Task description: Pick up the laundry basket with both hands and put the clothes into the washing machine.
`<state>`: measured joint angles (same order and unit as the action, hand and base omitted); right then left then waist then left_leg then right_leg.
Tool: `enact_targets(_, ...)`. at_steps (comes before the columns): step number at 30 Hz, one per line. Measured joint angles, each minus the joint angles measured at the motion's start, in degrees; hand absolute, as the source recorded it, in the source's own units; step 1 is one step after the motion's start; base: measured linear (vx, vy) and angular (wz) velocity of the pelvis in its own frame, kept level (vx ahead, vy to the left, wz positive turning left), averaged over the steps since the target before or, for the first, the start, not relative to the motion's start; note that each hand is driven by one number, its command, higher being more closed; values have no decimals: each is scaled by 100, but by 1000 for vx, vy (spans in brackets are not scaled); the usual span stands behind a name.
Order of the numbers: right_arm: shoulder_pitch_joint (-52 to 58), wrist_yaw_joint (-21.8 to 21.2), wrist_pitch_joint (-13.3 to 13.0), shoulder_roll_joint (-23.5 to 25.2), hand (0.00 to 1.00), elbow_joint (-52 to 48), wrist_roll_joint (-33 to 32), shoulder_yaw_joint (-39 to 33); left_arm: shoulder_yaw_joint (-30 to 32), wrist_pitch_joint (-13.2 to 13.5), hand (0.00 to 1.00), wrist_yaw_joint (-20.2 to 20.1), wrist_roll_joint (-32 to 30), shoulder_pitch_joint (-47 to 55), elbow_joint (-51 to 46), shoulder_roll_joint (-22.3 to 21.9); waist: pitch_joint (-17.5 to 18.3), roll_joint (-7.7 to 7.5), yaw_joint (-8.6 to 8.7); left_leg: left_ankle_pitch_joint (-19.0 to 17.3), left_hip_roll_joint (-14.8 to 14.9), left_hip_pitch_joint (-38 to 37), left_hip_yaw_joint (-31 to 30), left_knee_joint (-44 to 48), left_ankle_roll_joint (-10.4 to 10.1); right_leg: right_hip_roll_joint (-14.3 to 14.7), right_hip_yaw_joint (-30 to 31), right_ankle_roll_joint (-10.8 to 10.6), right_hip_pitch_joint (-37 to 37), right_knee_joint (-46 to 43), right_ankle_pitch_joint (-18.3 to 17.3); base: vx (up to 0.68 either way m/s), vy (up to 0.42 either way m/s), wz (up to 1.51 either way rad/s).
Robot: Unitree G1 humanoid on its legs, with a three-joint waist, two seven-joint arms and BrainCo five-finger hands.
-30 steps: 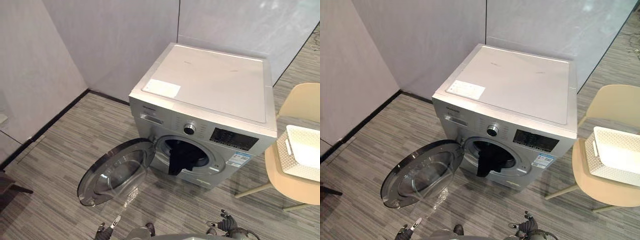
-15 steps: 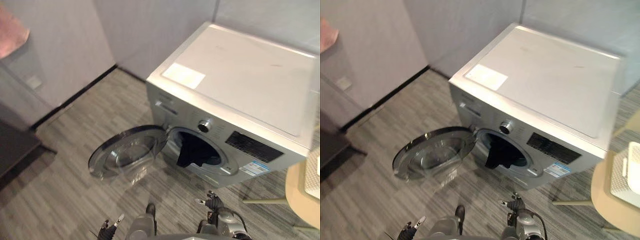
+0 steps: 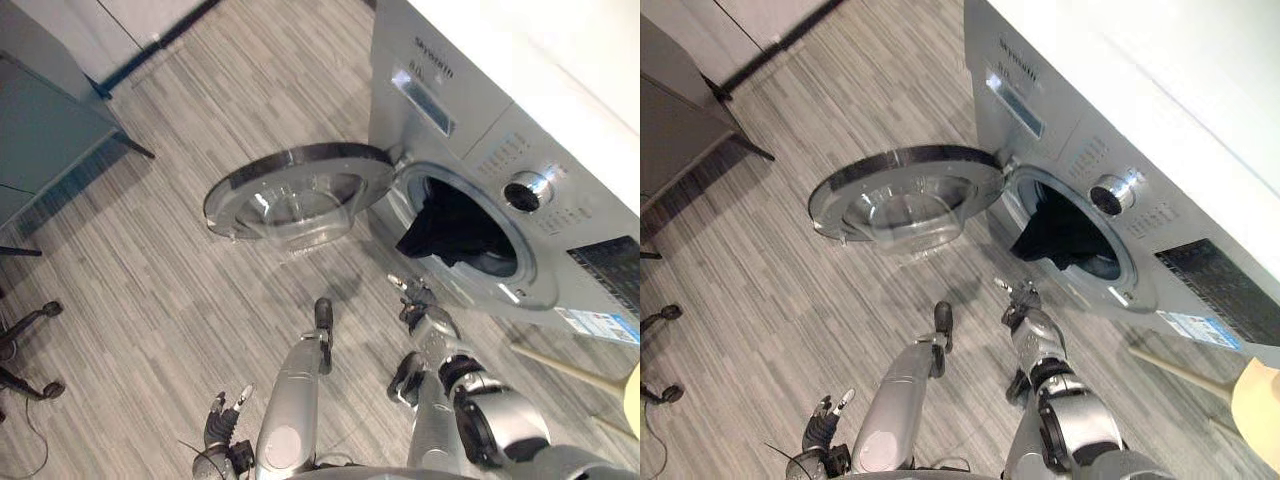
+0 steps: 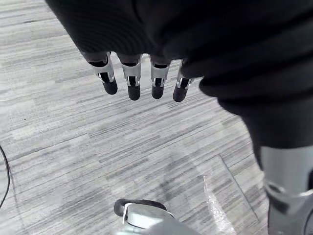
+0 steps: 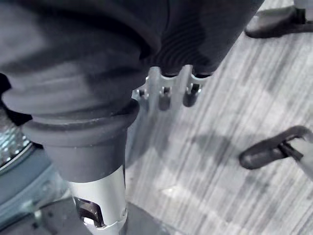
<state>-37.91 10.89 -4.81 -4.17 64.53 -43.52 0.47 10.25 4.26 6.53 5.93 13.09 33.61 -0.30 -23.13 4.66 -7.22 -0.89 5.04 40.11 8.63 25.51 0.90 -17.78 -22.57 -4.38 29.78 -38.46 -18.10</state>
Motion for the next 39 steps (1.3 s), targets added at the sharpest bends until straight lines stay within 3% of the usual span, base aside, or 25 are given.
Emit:
enact_targets(1,-121,42,-17,-56,0,2,-179,-8,-75,-2,0,6,0,-104,4,40,-73,30,0,1,-22,88,-8,37,1,-57,45,26,115,-125,-15,15,-10,28)
enact_targets(3,-588,158,-103,-316,0,62,-683,-180,-370,1,0,11,5,-445,-15,172,-355,267,-23,34,-127,221,-46,51,45,-168,283,58,315,-242,-12,-5,-22,18)
enact_targets(6,-1116,177,-150,-672,0,111,-1241,-181,-563,77,0,128,289,-607,-178,116,-410,411,-189,230,-275,240,169,-481,67,-239,496,-11,576,19,89,-23,20,-11)
enact_targets(10,-1551,387,-192,-1438,0,377,-1754,627,-718,142,0,185,719,-1006,-276,-281,-445,757,-312,677,-463,235,119,-1132,114,-257,389,-142,695,276,291,24,27,16)
enact_targets(15,-2056,418,-221,-1961,0,737,-2130,1310,-895,185,0,224,827,-1053,-472,-313,-427,812,-466,1166,-563,261,61,-1841,24,-284,378,-141,1057,249,292,6,-41,10)
enact_targets(19,-2375,475,-227,-2435,0,972,-2339,1483,-1077,178,0,224,934,-1088,-491,-303,-325,956,-616,1428,-543,355,-46,-2167,-77,-234,386,-81,1341,79,252,-2,-73,5)
enact_targets(24,-2642,630,-248,-2849,0,1125,-2537,1520,-1082,172,0,230,1005,-1096,-441,-292,-277,1022,-655,1611,-514,459,-61,-2355,-188,-200,532,17,1698,-147,171,-19,-64,-2)
enact_targets(30,-2661,662,-133,-2908,0,1507,-2539,1644,-1085,134,0,248,1158,-1209,-337,-244,-133,1218,-667,1666,-479,524,-56,-2478,-180,-135,643,33,1916,-258,159,-16,-18,-6)
enact_targets(34,-2774,673,-126,-3219,0,1500,-2411,1757,-1083,185,0,293,1260,-1271,-394,-171,-129,1224,-777,1713,-468,659,-47,-2517,-202,-124,710,36,2151,-350,158,2,-2,-4)
enact_targets(39,-2972,753,37,-3418,0,1502,-2389,1560,-1051,250,0,393,1320,-1277,-561,-167,-129,1224,-794,1853,-481,856,-169,-2519,-119,-148,589,83,2279,-447,122,41,-6,11)
